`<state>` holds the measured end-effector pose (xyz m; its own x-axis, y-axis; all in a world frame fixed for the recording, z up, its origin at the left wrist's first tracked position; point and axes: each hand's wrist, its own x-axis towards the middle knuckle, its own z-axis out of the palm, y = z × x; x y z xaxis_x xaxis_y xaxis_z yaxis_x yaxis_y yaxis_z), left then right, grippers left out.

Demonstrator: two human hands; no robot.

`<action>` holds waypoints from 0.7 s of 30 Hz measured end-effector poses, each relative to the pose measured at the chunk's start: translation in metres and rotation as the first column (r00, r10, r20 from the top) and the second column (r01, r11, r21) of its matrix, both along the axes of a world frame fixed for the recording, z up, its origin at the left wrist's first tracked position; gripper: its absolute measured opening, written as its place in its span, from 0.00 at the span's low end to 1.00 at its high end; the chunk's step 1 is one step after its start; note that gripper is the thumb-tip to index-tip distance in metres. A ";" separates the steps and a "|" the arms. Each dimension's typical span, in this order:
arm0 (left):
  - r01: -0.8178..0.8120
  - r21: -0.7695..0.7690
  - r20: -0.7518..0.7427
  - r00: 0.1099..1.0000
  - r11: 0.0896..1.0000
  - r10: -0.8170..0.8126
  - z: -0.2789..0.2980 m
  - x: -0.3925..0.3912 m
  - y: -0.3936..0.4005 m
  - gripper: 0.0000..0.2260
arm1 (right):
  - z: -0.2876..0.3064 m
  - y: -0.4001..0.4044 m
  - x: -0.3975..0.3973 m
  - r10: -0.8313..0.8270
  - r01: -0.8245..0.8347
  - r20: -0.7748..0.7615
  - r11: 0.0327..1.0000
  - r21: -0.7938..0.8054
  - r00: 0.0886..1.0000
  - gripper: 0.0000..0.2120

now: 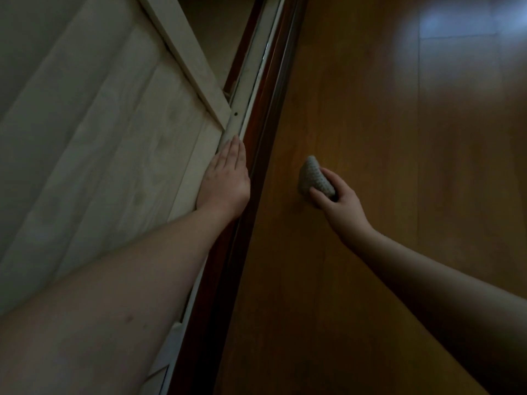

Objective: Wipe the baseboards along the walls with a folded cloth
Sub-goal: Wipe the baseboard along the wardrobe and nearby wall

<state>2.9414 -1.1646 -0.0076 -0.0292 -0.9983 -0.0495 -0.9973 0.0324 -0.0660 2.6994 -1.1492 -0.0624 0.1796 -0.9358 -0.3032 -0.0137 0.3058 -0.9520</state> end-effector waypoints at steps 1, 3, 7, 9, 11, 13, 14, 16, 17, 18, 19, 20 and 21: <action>0.003 0.007 -0.023 1.000 1.000 -0.002 0.000 0.001 0.000 0.26 | 0.001 -0.016 0.003 -0.006 0.006 -0.013 1.000 -0.013 1.000 0.26; 0.002 0.020 -0.068 0.998 1.000 -0.001 0.000 0.002 -0.001 0.26 | 0.004 -0.049 0.010 -0.021 0.019 -0.048 0.999 -0.049 0.999 0.27; 0.023 0.035 -0.078 0.997 0.999 -0.020 0.000 0.002 0.000 0.27 | 0.013 -0.117 0.027 0.007 -0.021 -0.120 0.993 -0.113 0.993 0.28; 0.026 0.047 -0.073 0.997 0.999 -0.022 0.000 0.002 0.000 0.28 | 0.016 -0.151 0.038 0.021 -0.044 -0.148 0.987 -0.153 0.989 0.28; 0.029 0.044 -0.055 0.998 0.999 -0.026 0.000 0.003 0.000 0.28 | 0.022 -0.184 0.053 0.036 -0.073 -0.178 0.976 -0.203 0.983 0.28; 0.035 0.036 -0.038 0.999 0.999 -0.034 -0.002 0.003 -0.001 0.27 | 0.029 -0.215 0.068 0.040 -0.099 -0.236 0.965 -0.244 0.971 0.28; 0.036 0.033 -0.037 0.999 0.999 -0.034 -0.002 0.003 -0.001 0.27 | 0.031 -0.229 0.074 0.038 -0.106 -0.267 0.964 -0.245 0.963 0.28; 0.033 0.024 -0.038 0.999 0.999 -0.032 -0.003 0.003 0.000 0.27 | 0.031 -0.251 0.084 0.047 -0.122 -0.312 0.967 -0.224 0.949 0.28; 0.037 0.022 -0.035 0.999 0.999 -0.036 -0.003 0.003 0.000 0.27 | 0.030 -0.259 0.086 0.055 -0.130 -0.324 0.968 -0.214 0.944 0.27; 0.040 0.021 -0.032 0.999 0.999 -0.040 -0.003 0.003 0.000 0.27 | 0.029 -0.265 0.086 0.065 -0.139 -0.330 0.969 -0.206 0.942 0.27; 0.044 0.024 -0.032 0.999 0.999 -0.043 -0.003 0.003 0.000 0.27 | 0.027 -0.269 0.084 0.080 -0.150 -0.327 0.969 -0.196 0.942 0.26; 0.045 0.028 -0.034 0.998 0.999 -0.044 -0.003 0.003 0.000 0.27 | 0.026 -0.271 0.080 0.100 -0.164 -0.316 0.969 -0.183 0.943 0.26; 0.046 0.029 -0.038 0.998 0.999 -0.045 -0.003 0.003 0.000 0.27 | 0.025 -0.273 0.075 0.121 -0.179 -0.305 0.969 -0.169 0.945 0.26</action>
